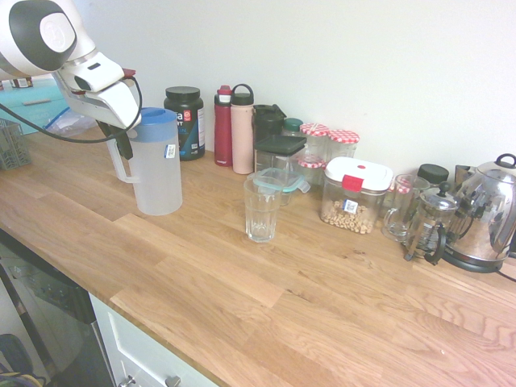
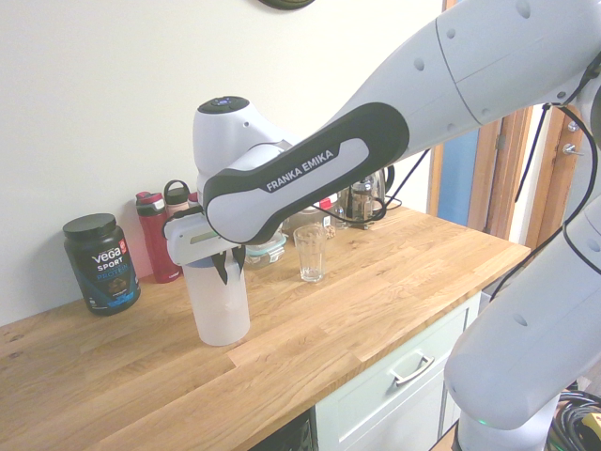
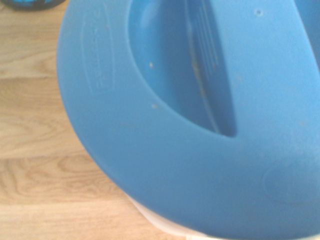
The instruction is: Pour me some water
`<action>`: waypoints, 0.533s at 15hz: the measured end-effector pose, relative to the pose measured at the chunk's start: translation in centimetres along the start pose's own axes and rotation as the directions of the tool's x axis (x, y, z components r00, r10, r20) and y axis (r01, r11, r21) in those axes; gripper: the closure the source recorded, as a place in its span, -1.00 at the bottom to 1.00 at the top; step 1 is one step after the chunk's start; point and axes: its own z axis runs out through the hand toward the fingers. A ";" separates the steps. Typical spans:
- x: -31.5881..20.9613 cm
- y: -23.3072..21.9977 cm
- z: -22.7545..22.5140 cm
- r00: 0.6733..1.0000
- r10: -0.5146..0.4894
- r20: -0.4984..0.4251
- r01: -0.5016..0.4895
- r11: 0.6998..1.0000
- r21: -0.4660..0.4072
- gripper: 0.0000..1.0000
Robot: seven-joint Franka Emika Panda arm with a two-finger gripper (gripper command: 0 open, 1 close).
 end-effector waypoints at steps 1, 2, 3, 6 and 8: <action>0.4 0.3 -0.3 1.000 -0.021 0.000 0.021 1.000 -0.006 1.00; 0.9 0.8 -1.0 0.999 -0.038 0.001 0.038 0.999 -0.012 1.00; 1.4 1.5 -2.2 0.999 -0.051 0.005 0.052 0.999 -0.015 1.00; 2.5 5.2 -7.3 0.994 -0.111 0.011 0.112 0.994 -0.010 1.00; 3.4 9.1 -9.5 0.978 -0.203 0.046 0.204 0.979 -0.016 1.00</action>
